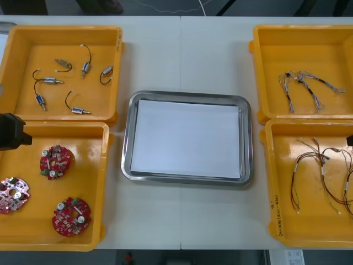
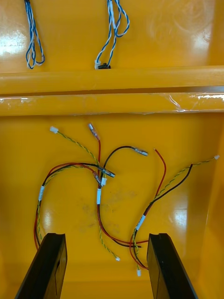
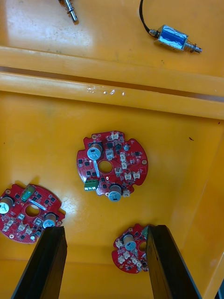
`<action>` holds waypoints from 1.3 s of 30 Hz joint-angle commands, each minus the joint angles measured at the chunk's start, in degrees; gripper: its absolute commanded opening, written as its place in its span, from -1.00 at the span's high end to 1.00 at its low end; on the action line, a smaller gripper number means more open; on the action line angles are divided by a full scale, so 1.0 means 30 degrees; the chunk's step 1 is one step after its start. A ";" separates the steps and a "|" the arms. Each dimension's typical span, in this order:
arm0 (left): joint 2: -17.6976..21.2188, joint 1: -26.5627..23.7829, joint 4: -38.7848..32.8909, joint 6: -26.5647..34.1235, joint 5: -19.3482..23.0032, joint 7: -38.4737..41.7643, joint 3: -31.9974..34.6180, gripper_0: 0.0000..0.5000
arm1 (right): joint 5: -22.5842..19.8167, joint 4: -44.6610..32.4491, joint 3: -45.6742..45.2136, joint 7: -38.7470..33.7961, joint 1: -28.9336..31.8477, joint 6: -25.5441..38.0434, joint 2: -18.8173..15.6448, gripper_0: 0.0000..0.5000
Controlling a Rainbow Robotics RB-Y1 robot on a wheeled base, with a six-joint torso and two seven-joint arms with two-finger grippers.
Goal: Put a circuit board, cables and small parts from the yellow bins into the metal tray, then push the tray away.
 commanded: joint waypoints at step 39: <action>0.0817 0.0280 -0.0519 0.0123 0.0145 -0.1637 0.0594 -1.00 | -0.0147 -0.0162 0.0227 -0.0540 -0.0427 0.0056 -0.0742 -1.00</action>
